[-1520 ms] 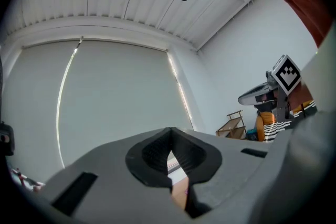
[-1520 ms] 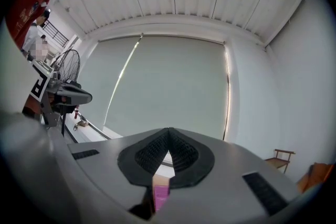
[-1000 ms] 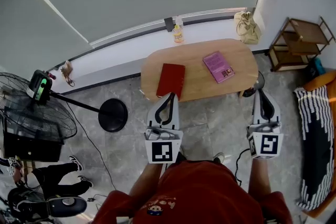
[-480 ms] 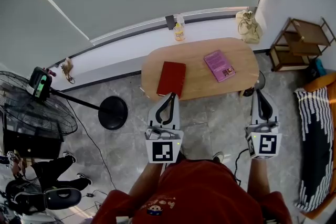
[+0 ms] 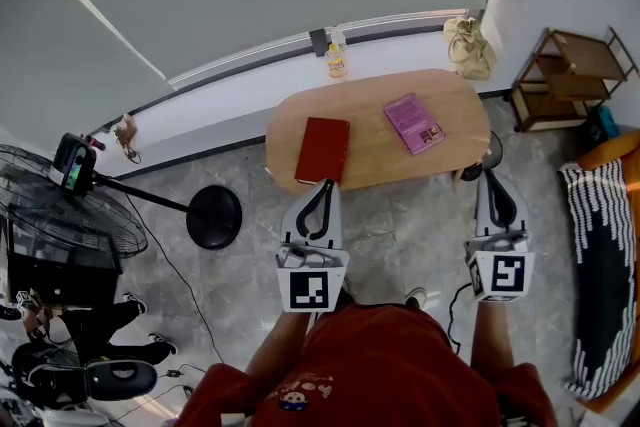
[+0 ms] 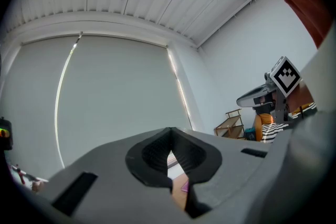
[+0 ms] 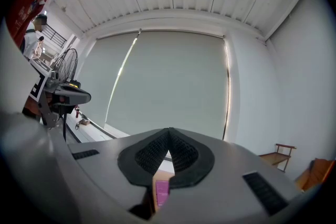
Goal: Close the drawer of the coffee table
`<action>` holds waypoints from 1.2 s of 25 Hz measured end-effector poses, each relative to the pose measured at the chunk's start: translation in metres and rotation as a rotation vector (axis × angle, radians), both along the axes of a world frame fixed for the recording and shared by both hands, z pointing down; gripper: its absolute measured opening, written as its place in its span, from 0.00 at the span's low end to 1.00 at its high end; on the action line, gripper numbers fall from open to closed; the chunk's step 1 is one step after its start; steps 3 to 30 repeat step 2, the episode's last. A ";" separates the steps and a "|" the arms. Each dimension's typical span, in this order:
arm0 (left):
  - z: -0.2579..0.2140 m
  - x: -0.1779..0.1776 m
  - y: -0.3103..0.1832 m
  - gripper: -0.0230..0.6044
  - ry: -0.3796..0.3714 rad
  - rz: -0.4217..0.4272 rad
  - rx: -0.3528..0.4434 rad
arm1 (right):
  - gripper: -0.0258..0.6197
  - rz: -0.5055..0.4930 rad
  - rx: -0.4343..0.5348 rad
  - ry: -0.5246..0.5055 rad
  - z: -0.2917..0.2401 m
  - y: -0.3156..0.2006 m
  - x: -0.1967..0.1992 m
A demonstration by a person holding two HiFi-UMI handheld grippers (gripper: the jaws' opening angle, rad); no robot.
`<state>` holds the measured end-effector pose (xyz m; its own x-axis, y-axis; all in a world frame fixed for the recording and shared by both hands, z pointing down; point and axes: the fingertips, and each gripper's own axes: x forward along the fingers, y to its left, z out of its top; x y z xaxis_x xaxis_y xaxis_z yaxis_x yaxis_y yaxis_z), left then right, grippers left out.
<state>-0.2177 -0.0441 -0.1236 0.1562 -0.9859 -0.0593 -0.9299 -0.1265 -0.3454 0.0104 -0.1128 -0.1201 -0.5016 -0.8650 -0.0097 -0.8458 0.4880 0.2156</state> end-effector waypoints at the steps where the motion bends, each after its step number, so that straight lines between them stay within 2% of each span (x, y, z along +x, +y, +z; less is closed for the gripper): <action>1: 0.000 0.003 0.000 0.05 -0.028 0.007 -0.005 | 0.04 0.000 -0.001 0.000 0.000 0.000 0.002; 2: 0.001 0.005 0.000 0.05 -0.051 0.012 -0.010 | 0.04 0.001 -0.003 0.001 0.001 0.000 0.004; 30: 0.001 0.005 0.000 0.05 -0.051 0.012 -0.010 | 0.04 0.001 -0.003 0.001 0.001 0.000 0.004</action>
